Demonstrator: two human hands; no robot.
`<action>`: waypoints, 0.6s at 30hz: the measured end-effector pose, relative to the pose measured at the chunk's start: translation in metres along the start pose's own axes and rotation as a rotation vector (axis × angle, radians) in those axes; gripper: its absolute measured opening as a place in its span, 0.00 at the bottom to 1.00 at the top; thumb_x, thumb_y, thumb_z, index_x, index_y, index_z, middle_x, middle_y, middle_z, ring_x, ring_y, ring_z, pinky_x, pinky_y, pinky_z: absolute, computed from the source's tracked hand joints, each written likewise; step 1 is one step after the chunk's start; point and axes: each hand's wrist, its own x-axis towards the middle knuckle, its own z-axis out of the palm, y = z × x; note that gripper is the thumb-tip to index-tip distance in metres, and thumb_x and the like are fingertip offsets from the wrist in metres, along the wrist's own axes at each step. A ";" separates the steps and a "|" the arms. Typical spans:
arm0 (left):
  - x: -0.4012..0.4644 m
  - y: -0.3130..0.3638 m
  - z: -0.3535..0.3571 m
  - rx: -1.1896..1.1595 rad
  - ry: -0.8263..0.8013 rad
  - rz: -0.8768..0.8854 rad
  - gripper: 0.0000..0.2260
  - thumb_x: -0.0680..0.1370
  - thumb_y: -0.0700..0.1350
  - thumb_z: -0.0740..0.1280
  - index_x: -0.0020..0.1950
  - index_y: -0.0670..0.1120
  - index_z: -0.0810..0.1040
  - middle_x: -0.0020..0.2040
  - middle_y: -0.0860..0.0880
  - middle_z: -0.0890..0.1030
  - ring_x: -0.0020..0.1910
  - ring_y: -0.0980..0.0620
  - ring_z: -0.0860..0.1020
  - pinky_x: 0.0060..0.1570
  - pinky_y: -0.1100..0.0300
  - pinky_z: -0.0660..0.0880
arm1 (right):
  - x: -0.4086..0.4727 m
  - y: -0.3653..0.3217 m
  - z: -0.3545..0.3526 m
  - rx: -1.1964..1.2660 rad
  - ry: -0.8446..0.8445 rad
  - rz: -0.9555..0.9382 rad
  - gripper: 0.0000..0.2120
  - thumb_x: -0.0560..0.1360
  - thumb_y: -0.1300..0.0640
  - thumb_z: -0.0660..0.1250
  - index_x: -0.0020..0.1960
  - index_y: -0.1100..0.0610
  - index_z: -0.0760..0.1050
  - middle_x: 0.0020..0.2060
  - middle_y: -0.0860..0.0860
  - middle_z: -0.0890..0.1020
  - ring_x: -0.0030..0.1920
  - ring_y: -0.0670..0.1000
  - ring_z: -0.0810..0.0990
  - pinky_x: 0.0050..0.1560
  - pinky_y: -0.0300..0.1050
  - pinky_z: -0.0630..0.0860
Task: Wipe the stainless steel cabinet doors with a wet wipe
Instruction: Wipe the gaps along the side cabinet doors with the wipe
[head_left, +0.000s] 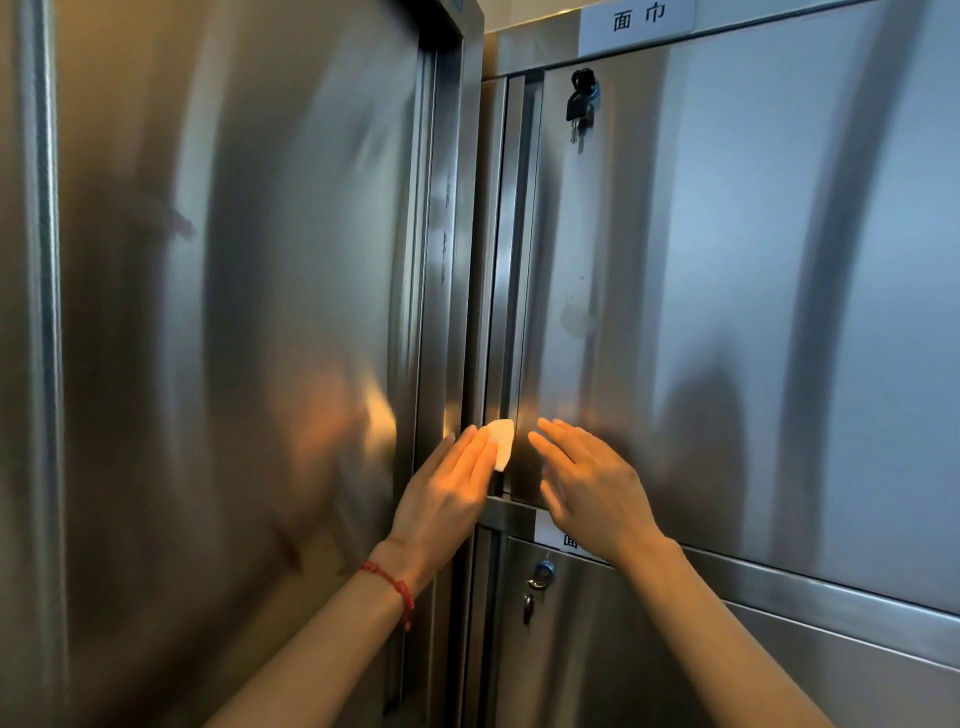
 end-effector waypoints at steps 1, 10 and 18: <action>-0.002 0.000 -0.003 -0.005 0.002 -0.007 0.18 0.73 0.33 0.54 0.59 0.34 0.78 0.55 0.37 0.81 0.56 0.43 0.80 0.51 0.48 0.78 | -0.003 -0.003 -0.001 0.002 0.000 0.010 0.24 0.59 0.60 0.80 0.55 0.60 0.82 0.53 0.55 0.83 0.52 0.55 0.83 0.52 0.50 0.78; -0.007 0.020 -0.042 -0.014 0.001 -0.039 0.16 0.73 0.34 0.57 0.56 0.35 0.80 0.54 0.38 0.81 0.54 0.43 0.81 0.54 0.47 0.76 | -0.022 -0.014 -0.017 0.041 0.013 0.037 0.22 0.59 0.59 0.80 0.53 0.59 0.83 0.50 0.54 0.84 0.50 0.53 0.84 0.49 0.47 0.79; -0.018 0.061 -0.079 0.080 -0.058 -0.099 0.17 0.74 0.37 0.56 0.56 0.36 0.80 0.54 0.39 0.81 0.54 0.43 0.81 0.56 0.47 0.75 | -0.052 -0.014 -0.039 0.189 -0.032 0.000 0.17 0.66 0.57 0.76 0.54 0.58 0.82 0.52 0.53 0.84 0.48 0.52 0.84 0.47 0.46 0.80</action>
